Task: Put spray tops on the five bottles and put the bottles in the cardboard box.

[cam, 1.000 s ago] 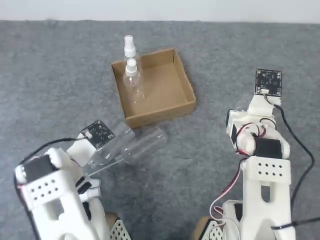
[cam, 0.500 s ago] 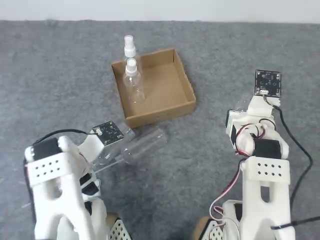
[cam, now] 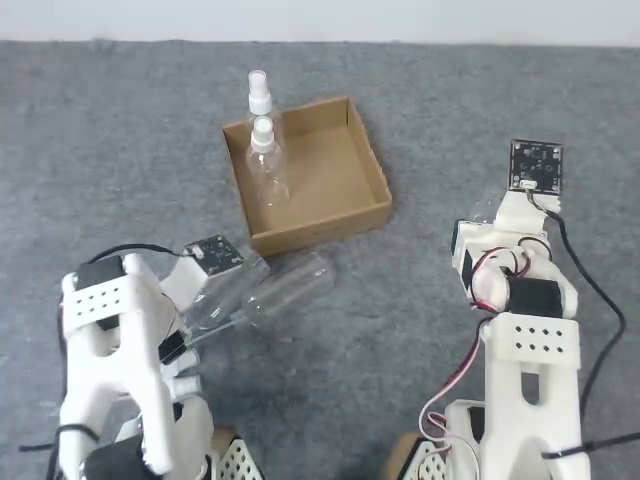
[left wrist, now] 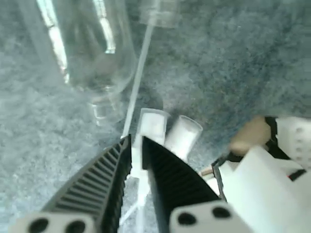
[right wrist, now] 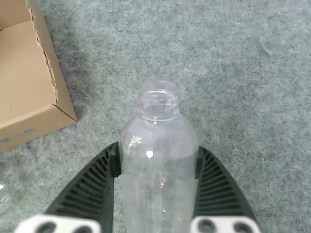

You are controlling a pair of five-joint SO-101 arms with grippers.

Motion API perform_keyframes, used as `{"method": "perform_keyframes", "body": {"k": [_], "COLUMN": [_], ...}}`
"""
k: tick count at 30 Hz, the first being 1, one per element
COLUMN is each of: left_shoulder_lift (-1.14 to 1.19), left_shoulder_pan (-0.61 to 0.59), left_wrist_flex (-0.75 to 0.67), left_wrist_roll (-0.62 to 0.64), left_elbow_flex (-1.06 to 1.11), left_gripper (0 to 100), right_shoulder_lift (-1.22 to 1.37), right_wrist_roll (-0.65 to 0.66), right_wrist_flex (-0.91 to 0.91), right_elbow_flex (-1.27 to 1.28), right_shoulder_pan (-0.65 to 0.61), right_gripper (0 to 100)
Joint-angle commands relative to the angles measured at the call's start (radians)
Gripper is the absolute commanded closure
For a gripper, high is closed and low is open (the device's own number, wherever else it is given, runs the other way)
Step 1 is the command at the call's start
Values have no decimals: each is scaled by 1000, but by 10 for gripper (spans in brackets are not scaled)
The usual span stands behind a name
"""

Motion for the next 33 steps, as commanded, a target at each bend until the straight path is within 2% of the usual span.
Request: {"method": "perform_keyframes", "body": {"k": [1,7,12,15,18,24,27,33], "left_shoulder_lift": [9,11,5,3,3,3,3,3], "left_shoulder_pan": [0,-3,-5,-5,-6,-106,-153,-221], "left_wrist_flex": [-21,-107,-104,-61,8,60,68,203], "left_wrist_roll": [28,118,132,126,124,126,71,-110], "left_elbow_flex": [-16,-28,-28,-28,-74,-205,-216,-214], "left_gripper": [988,988,987,982,925,852,852,852], "right_shoulder_lift": [-30,-30,-30,-30,-30,-30,-30,-30], "right_wrist_roll": [-5,-5,-5,-5,-5,-5,-5,-5], "right_wrist_flex": [-19,-18,-18,-19,-19,-19,-19,-19], "right_elbow_flex": [-9,-9,-9,-9,-9,-9,-9,-9], "right_shoulder_pan": [2,2,2,2,2,2,2,2], "right_gripper": [902,902,902,902,902,902,902,902]}}
